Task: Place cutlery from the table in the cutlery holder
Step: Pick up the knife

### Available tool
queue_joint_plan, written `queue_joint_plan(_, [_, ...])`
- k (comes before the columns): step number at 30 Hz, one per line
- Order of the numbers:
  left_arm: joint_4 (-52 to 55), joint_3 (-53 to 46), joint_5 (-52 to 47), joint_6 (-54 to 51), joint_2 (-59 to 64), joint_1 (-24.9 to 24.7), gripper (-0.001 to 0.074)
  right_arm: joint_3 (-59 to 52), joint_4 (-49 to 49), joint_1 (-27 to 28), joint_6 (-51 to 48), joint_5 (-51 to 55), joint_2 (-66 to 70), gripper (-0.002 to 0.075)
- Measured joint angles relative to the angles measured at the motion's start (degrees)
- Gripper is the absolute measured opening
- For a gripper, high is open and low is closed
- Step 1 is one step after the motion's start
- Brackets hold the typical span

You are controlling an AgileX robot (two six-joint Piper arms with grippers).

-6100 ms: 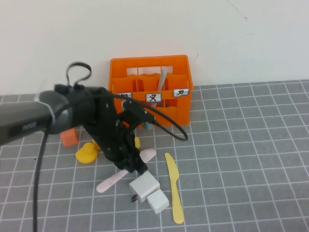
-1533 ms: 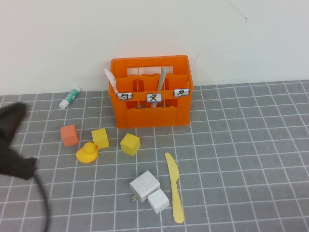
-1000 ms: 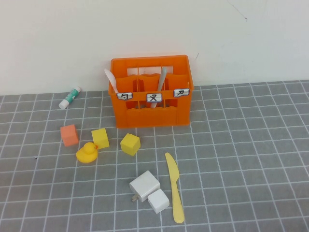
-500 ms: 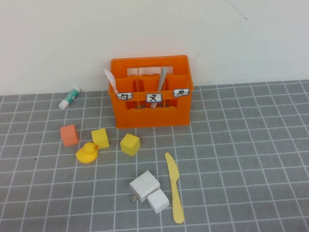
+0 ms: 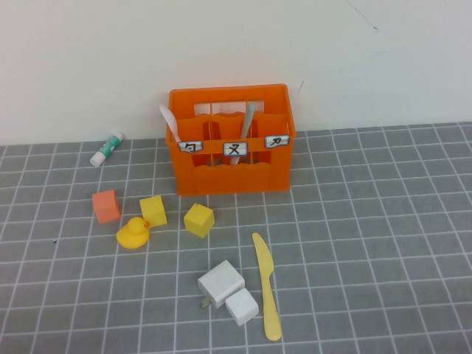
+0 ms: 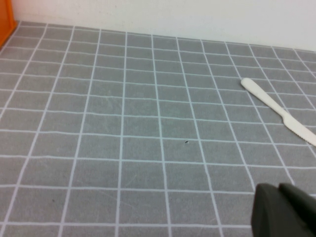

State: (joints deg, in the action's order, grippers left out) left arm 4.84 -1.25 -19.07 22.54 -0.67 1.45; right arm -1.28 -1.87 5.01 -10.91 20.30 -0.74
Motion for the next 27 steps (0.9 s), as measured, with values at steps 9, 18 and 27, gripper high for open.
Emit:
queue_joint_plan(9, [-4.84, 0.0, -0.09, 0.0, -0.03, 0.24, -0.0001, 0.0, 0.0, 0.0, 0.0, 0.0, 0.0, -0.0003])
queue_joint_plan(18, [-5.24, 0.0, -0.09, 0.0, -0.03, 0.24, -0.0001, 0.0, 0.0, 0.0, 0.0, 0.0, 0.0, -0.0003])
queue_joint_plan(27, [-5.38, 0.0, -0.09, 0.0, -0.03, 0.24, -0.0001, 0.0, 0.0, 0.0, 0.0, 0.0, 0.0, -0.0003])
